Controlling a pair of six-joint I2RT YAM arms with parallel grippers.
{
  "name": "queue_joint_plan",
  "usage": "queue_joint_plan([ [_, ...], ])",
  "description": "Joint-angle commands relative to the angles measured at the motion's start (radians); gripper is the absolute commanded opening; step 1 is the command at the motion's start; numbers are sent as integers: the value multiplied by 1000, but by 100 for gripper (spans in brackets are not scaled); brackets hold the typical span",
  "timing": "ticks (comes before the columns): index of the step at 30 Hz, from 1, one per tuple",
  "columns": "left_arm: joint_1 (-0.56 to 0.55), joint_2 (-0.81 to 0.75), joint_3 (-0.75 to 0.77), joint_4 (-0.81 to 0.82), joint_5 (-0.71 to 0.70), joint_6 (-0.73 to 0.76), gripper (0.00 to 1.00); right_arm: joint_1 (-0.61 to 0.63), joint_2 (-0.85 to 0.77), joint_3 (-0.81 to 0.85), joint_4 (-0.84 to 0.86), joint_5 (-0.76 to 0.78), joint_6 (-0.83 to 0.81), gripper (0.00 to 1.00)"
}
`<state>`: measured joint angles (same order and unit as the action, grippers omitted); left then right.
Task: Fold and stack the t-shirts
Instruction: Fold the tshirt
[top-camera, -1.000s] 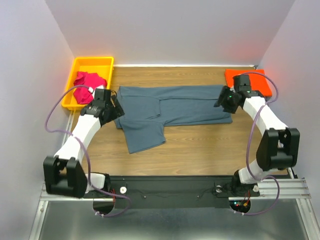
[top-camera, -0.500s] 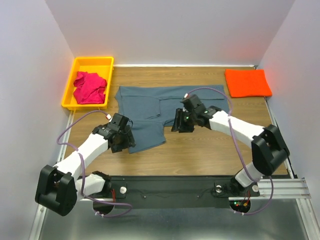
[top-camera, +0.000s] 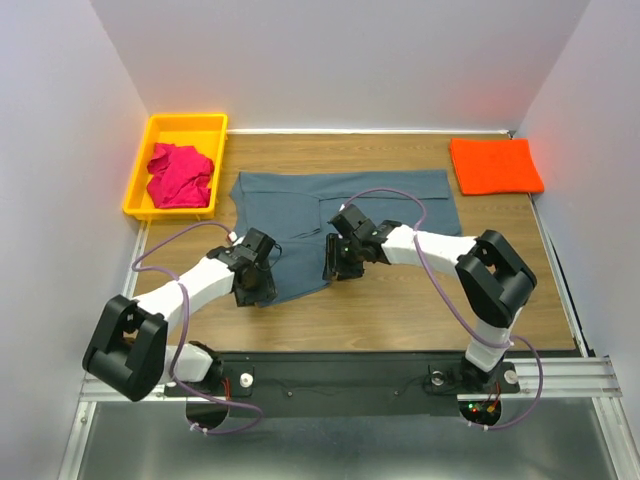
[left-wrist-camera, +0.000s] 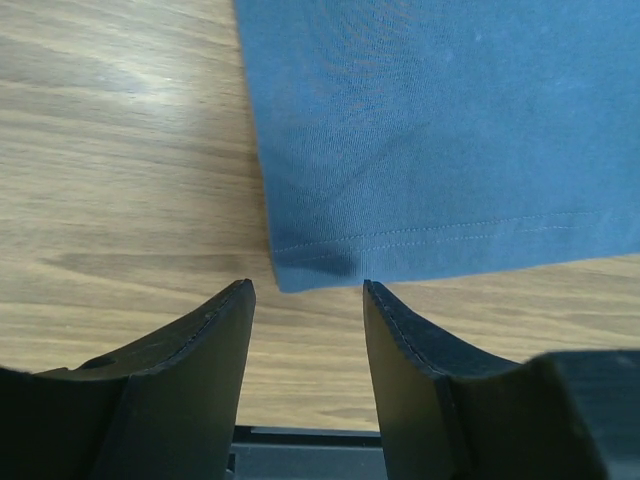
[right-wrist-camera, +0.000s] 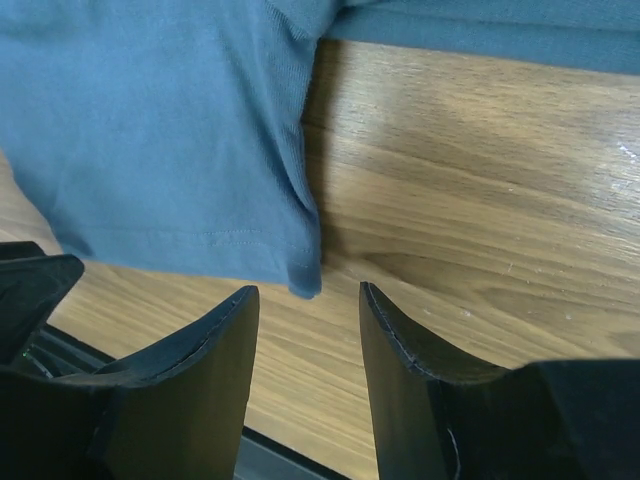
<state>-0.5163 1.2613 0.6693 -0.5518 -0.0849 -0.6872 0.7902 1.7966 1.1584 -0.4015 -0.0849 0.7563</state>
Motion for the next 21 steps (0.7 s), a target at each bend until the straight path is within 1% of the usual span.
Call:
queue_joint_plan([
  [1,-24,36,-2,12,-36,-14,57,12,14,44,39,31,17,50],
  [6,-40,81,-2,15,-36,-17,55,23,35,57,41,30,17,50],
  [15,-45,127,-7,30,-41,-18,54,30,75,66,41,30,14,49],
  [17,-47,136,-5,32,-38,-18,50,30,78,66,41,28,12,44],
  [18,-47,135,-8,33,-38,-20,47,32,78,66,41,27,12,40],
  [20,-47,133,-8,33,-39,-20,41,34,79,64,43,27,9,35],
  [21,-47,133,-7,32,-39,-20,34,34,78,63,41,28,8,31],
])
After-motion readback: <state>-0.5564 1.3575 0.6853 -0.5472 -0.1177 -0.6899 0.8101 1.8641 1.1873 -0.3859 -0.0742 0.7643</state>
